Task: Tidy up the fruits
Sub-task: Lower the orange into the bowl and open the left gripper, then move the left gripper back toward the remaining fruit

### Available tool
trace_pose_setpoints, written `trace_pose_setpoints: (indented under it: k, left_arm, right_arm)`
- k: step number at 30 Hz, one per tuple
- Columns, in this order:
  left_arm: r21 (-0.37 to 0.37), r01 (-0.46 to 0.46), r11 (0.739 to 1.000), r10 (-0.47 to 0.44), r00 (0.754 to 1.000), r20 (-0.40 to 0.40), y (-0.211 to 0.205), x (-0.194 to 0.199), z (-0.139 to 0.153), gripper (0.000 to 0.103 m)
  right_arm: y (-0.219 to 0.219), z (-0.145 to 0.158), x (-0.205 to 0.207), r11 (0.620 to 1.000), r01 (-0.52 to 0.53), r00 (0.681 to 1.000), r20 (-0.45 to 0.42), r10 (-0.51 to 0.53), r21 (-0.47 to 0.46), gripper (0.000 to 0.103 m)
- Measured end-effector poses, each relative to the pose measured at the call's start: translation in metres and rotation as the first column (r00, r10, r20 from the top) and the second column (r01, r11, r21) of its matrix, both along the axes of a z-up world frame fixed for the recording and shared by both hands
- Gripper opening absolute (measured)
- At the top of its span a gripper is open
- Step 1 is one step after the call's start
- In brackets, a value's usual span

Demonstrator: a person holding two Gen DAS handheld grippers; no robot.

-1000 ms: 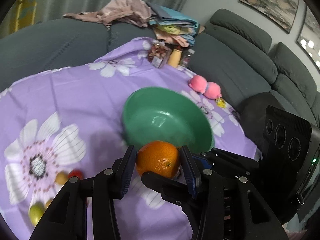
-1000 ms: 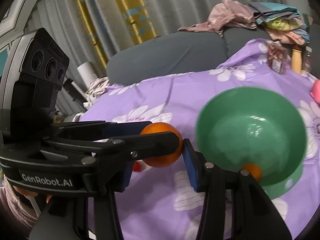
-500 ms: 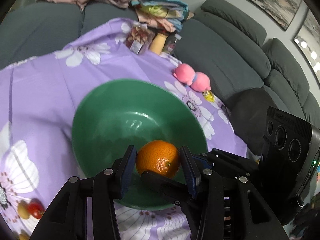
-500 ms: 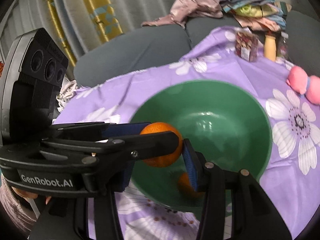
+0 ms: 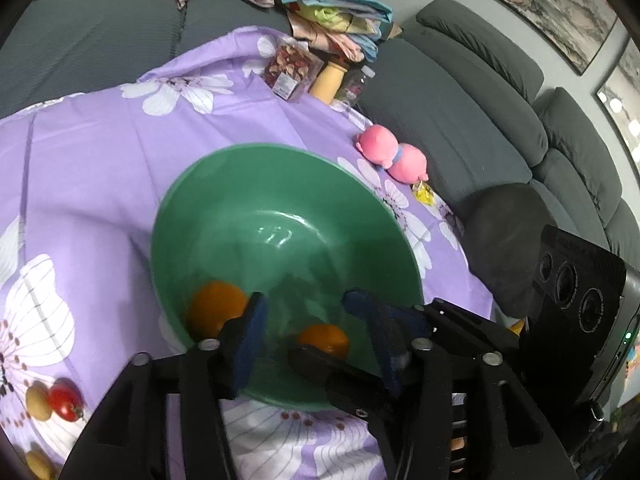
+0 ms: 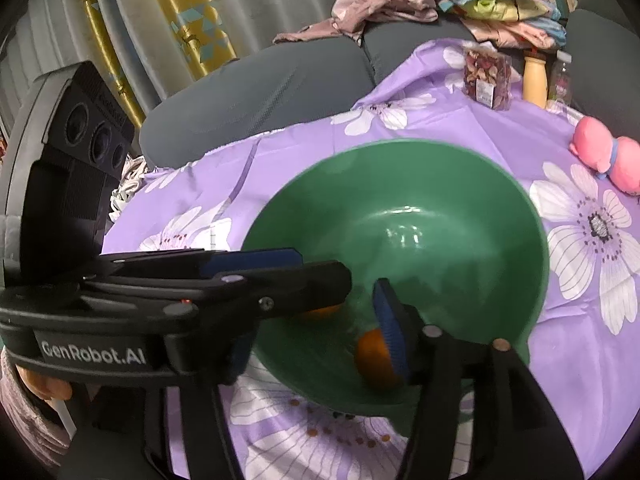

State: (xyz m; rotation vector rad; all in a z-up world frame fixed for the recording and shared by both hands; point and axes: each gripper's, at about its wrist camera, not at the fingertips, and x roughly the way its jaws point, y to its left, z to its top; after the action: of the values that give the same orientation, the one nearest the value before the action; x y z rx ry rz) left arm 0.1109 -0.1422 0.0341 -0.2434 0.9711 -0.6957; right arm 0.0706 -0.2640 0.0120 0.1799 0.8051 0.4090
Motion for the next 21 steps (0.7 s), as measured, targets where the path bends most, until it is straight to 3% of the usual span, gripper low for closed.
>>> trace_pose_setpoints:
  k: [12,16,21]
  left_arm:
    - [-0.019,-0.156,0.988,0.157,0.984,0.089,0.061,-0.037,0.031,0.094]
    - [0.029,-0.255,0.966,0.253,0.965,0.072,0.088,-0.053,0.026,0.098]
    - [0.026,-0.355,0.935,0.355,0.935,0.015,0.13,-0.076,0.011,0.098]
  right_arm:
    - [0.014,0.026,-0.039,1.0,0.009,0.994,0.108,-0.007,-0.013,0.092]
    - [0.021,0.032,-0.051,1.0,-0.006,0.993,0.121,0.006,0.0,0.096]
    - [0.032,0.034,-0.065,1.0,-0.026,0.991,0.132,0.024,0.017,0.101]
